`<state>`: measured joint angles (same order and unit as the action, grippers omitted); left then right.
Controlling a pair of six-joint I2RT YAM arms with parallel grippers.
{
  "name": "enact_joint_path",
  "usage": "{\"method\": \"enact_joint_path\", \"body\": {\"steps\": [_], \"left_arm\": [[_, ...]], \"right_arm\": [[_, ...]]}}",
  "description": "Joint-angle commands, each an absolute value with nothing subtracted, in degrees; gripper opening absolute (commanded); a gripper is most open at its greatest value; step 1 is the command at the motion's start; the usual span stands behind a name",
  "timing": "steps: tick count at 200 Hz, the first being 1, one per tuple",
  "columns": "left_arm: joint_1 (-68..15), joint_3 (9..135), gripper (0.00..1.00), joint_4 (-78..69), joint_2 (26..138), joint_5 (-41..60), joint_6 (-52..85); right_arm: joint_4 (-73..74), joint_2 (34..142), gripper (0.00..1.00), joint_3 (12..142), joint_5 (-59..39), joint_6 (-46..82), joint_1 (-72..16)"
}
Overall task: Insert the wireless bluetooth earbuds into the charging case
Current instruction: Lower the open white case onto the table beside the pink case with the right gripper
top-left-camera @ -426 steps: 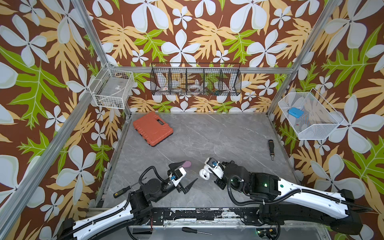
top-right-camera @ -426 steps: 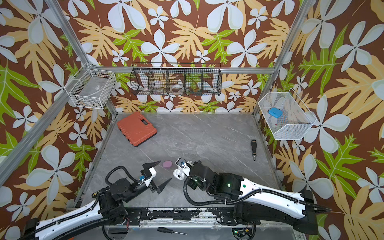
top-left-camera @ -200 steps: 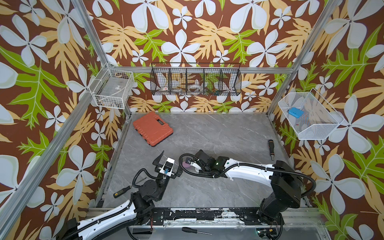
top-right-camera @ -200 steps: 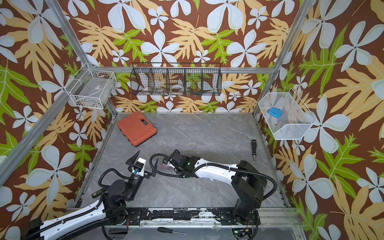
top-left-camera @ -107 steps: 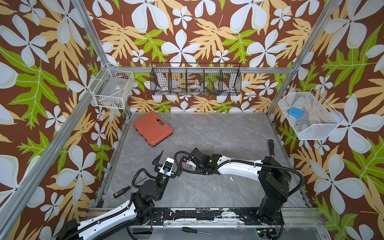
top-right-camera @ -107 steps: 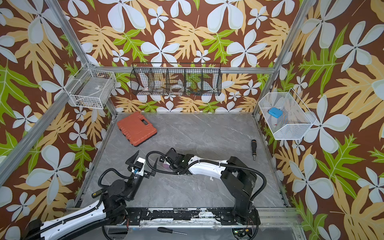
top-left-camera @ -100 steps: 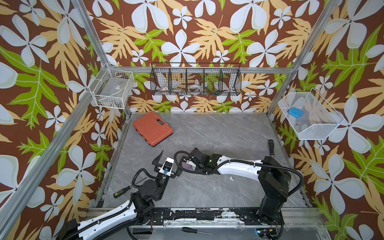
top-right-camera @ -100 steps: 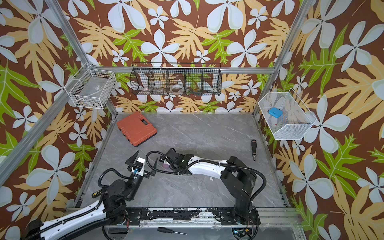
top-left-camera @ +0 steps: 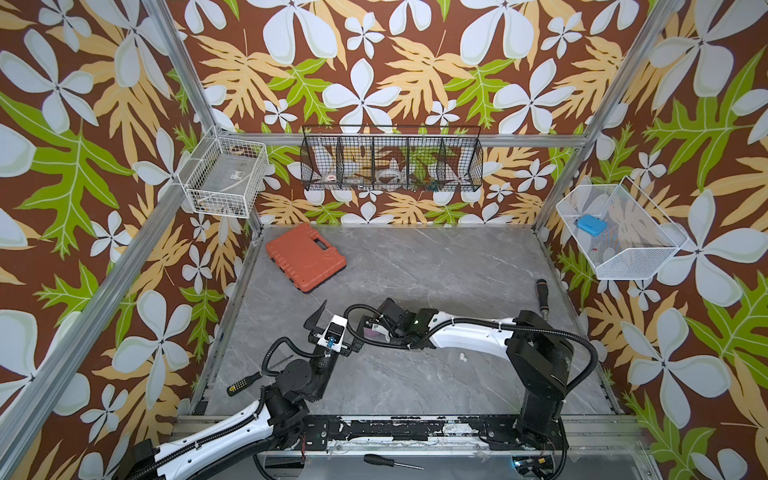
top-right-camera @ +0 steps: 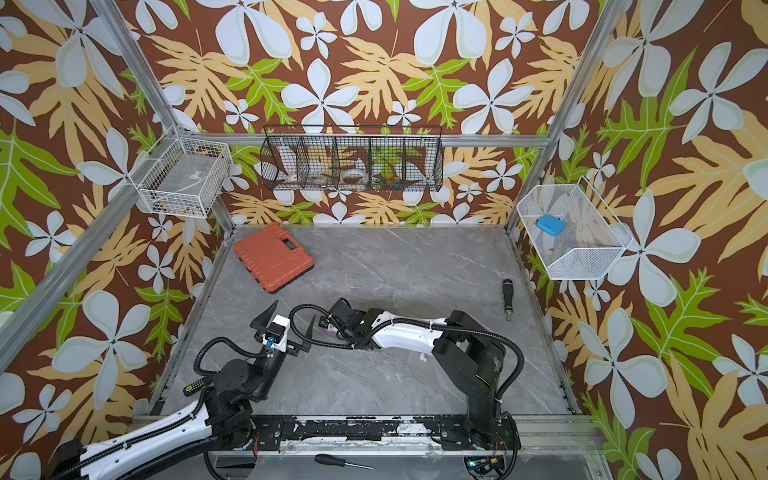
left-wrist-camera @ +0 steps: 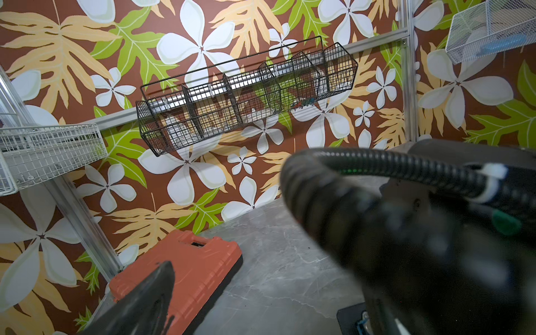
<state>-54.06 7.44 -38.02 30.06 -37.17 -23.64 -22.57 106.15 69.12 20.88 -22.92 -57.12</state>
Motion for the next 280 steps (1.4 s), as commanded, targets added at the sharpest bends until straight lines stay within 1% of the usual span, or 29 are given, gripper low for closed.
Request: {"method": "enact_joint_path", "body": {"steps": [1,51,75,109,164,224,234,251,253,255,256,258,259,260,262,270,280], "left_arm": [[-53.81,7.47,1.0,-40.03,30.17,-37.09,-23.47],[-53.62,7.47,1.0,-40.03,30.06,-36.83,-23.24],[-53.67,7.47,1.0,-39.97,30.04,-36.74,-23.2],[-53.65,7.45,1.0,-39.88,30.01,-36.74,-23.11],[-53.53,7.47,1.0,-39.83,29.9,-36.65,-22.98],[-53.31,7.56,1.0,-39.92,29.79,-37.24,-22.92],[-53.29,7.56,1.0,-40.16,29.54,-37.68,-23.02],[-53.34,7.65,1.0,-40.4,28.86,-38.85,-22.85],[-53.3,7.58,1.0,-40.49,28.75,-38.96,-22.85],[-53.32,7.56,1.0,-40.51,28.72,-39.12,-22.81],[-53.33,7.56,1.0,-40.51,28.69,-39.16,-22.79],[-53.3,7.56,1.0,-40.58,28.53,-39.32,-22.73],[-53.28,7.56,1.0,-40.59,28.5,-39.39,-22.74],[-53.32,7.56,1.0,-40.69,28.45,-39.47,-22.71],[-53.34,7.56,1.0,-40.76,28.36,-39.6,-22.64],[-53.26,7.56,1.0,-40.77,28.13,-39.94,-22.29],[-53.26,7.56,1.0,-40.89,28.03,-39.99,-21.85]], "right_arm": [[-22.75,106.51,0.07,69.3,20.68,-23.11,-57.22],[-22.86,106.8,0.12,69.26,20.31,-22.94,-57.21],[-23.21,107.04,0.16,69.52,20.04,-22.81,-57.22],[-23.12,106.98,0.25,69.48,19.51,-22.32,-57.22],[-23.91,104.9,0.34,70.53,21.08,-21.83,-57.22],[-25.29,98.55,0.55,71.06,21.07,-17.5,-57.22],[-25.4,96.68,0.58,70.81,19.03,-15.39,-57.22],[-24.23,93.37,0.66,69.03,14.1,-10.64,-57.38],[-24.14,92.99,0.67,68.76,13.5,-10.0,-57.41],[-23.99,92.7,0.72,68.54,12.85,-9.66,-57.49],[-23.95,92.54,0.76,68.42,12.53,-9.27,-57.53],[-23.87,92.33,0.92,68.1,11.9,-8.65,-57.6],[-23.8,92.17,0.96,68.02,11.44,-8.5,-57.67],[-23.81,92.05,0.98,67.85,11.21,-8.16,-57.71],[-23.68,91.79,1.0,67.59,10.3,-7.77,-57.8],[-23.05,90.97,1.0,66.27,8.04,-5.91,-58.64],[-21.46,90.08,1.0,64.22,7.43,-4.11,-60.38]]}}
